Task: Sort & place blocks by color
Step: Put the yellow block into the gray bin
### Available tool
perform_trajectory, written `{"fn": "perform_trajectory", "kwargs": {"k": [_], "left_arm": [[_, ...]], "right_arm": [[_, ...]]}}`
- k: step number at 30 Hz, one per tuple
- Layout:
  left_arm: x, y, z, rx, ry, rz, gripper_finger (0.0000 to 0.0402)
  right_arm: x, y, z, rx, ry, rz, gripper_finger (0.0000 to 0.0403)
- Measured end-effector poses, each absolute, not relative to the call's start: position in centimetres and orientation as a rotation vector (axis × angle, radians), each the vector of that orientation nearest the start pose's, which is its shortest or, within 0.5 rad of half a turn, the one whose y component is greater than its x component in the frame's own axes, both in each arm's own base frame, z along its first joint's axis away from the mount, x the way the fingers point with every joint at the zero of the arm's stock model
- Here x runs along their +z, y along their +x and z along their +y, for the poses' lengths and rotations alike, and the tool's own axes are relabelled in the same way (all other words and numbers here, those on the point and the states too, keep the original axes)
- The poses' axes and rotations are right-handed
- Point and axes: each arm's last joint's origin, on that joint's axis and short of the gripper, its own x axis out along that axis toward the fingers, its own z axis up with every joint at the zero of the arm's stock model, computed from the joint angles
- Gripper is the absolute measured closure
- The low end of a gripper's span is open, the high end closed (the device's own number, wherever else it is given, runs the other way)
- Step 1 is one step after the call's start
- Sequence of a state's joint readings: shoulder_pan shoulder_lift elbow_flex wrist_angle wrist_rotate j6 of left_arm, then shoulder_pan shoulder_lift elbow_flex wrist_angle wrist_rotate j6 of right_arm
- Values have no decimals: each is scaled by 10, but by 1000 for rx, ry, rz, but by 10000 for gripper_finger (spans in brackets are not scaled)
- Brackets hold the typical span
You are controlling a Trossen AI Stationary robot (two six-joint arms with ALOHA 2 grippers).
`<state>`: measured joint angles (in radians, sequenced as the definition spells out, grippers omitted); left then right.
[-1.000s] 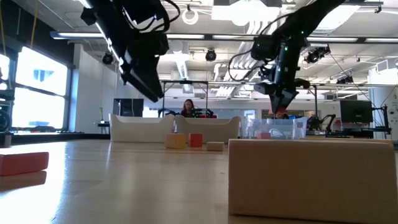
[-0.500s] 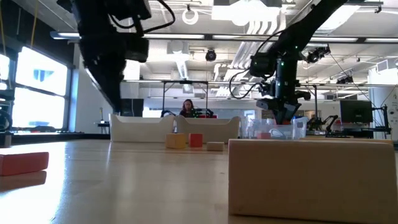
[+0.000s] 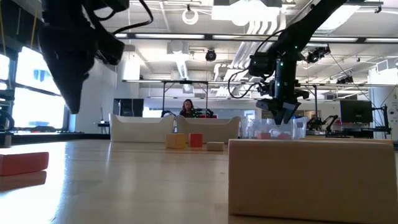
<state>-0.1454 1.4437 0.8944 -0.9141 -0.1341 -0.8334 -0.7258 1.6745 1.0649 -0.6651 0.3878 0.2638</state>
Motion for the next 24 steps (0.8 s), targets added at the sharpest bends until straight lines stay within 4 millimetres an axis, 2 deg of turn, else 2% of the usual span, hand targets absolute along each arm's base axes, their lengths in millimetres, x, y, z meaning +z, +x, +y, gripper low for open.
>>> {"fn": "perform_trajectory", "kwargs": {"k": [9,17,24], "left_arm": [[192,225,-59,733,-631,1325,186],[192,215,-87,830,-760,1273,186],[192,202,-114,920,-896,1214,186]], "right_arm": [[185,225,-214,-1110,411,1198,248],[185,233,-205,-1065,362,1212,247],[205,240,-193,-1061,307,1113,247]]}}
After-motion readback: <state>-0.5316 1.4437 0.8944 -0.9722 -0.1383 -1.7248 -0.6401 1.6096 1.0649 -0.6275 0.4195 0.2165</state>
